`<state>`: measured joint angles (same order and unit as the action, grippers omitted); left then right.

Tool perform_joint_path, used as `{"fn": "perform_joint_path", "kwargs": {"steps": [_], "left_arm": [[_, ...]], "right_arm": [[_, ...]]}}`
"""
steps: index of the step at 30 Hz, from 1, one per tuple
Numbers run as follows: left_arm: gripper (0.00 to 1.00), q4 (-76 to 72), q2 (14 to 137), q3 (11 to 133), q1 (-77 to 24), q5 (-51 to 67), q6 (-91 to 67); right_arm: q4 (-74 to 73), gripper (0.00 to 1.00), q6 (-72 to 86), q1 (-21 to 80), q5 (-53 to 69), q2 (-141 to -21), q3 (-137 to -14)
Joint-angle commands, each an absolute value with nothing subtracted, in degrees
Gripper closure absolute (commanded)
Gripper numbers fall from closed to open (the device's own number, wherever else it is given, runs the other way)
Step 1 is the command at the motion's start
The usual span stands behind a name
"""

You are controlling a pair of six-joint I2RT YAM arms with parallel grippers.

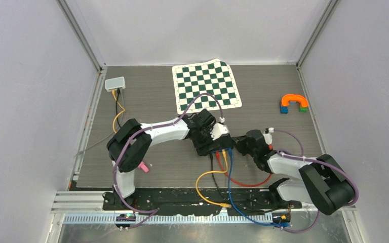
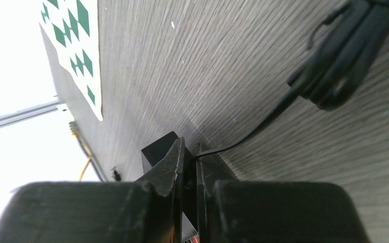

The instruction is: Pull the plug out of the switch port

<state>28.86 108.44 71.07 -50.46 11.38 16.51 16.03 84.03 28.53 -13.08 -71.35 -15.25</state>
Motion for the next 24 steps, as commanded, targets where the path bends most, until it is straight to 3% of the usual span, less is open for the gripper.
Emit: {"fn": "perform_joint_path", "kwargs": {"steps": [1, 7, 12, 18, 21, 24], "left_arm": [[0.49, 33.40, 107.95, 68.39, -50.80, 12.56, 17.47], [0.50, 33.89, 107.82, 68.91, -50.78, 12.50, 17.52], [0.51, 33.80, 107.17, 68.25, -50.80, 12.73, 17.41], [0.53, 34.06, 107.15, 68.30, -50.80, 13.02, 17.23], [0.54, 34.13, 107.13, 68.36, -50.80, 13.19, 17.23], [0.54, 34.39, 107.25, 68.47, -50.80, 13.32, 17.33]], "right_arm": [[28.67, 0.95, 79.72, 22.21, -8.19, -72.05, -8.89], [19.12, 0.95, 77.04, 21.78, -8.97, -71.24, -12.46], [28.12, 0.95, 76.52, 15.41, 3.14, -72.83, -10.57], [20.18, 0.95, 74.05, 14.57, -3.11, -70.14, -11.34], [23.52, 0.95, 71.61, 12.58, 3.37, -70.42, -11.12], [23.07, 0.95, 70.57, 12.13, 1.62, -69.22, -10.68]]}}
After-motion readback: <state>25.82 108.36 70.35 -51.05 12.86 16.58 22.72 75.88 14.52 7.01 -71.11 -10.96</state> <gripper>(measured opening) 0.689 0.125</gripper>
